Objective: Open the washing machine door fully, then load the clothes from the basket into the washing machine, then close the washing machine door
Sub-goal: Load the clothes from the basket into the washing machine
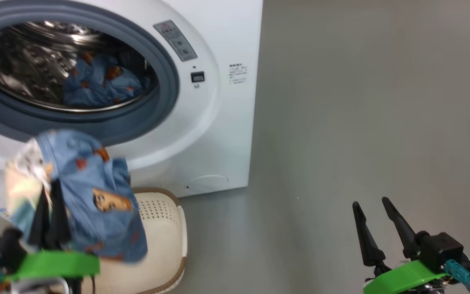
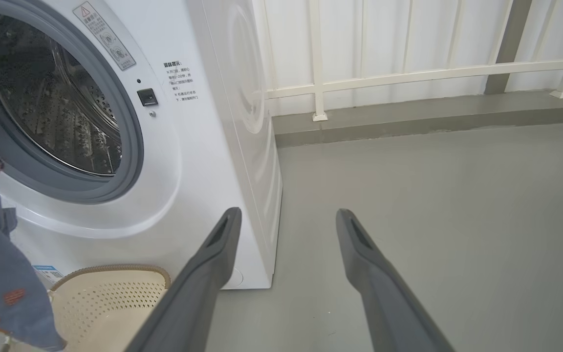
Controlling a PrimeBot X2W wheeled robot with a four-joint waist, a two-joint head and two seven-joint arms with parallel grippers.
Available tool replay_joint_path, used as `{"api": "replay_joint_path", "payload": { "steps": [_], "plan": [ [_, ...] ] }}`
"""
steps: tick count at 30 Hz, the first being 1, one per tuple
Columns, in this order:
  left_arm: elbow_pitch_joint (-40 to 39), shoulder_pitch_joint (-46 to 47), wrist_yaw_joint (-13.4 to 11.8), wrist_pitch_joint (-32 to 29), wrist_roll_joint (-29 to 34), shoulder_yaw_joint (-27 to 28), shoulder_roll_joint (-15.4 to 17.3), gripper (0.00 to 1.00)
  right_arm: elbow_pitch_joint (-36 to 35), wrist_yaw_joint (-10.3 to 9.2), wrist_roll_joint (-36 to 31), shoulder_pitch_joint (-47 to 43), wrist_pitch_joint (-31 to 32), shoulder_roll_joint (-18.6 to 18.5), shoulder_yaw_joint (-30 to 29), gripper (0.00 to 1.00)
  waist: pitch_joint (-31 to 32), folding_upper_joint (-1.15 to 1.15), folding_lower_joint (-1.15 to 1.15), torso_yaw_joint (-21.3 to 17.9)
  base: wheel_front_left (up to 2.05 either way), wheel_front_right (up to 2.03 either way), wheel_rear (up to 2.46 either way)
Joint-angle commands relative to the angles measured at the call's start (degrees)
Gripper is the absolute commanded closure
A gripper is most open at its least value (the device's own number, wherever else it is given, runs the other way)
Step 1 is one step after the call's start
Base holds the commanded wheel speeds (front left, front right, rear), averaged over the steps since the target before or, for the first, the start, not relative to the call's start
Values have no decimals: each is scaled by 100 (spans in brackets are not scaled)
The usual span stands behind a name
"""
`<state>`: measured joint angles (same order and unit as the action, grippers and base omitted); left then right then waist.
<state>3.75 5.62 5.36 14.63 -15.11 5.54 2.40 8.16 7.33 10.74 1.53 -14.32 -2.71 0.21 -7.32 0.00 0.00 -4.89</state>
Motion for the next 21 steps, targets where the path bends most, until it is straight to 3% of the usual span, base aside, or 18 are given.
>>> {"api": "replay_joint_path", "payload": {
  "steps": [1,21],
  "plan": [
    [-64,390,44,37,92,222,154,100,-155,16,54,205,-68,-17,181,0,-208,0,0,-161,0,0,0],
    [1241,2851,202,37,173,523,1101,100,-328,16,366,614,-68,-17,337,0,-1473,0,0,-779,0,0,0]
  ]
}}
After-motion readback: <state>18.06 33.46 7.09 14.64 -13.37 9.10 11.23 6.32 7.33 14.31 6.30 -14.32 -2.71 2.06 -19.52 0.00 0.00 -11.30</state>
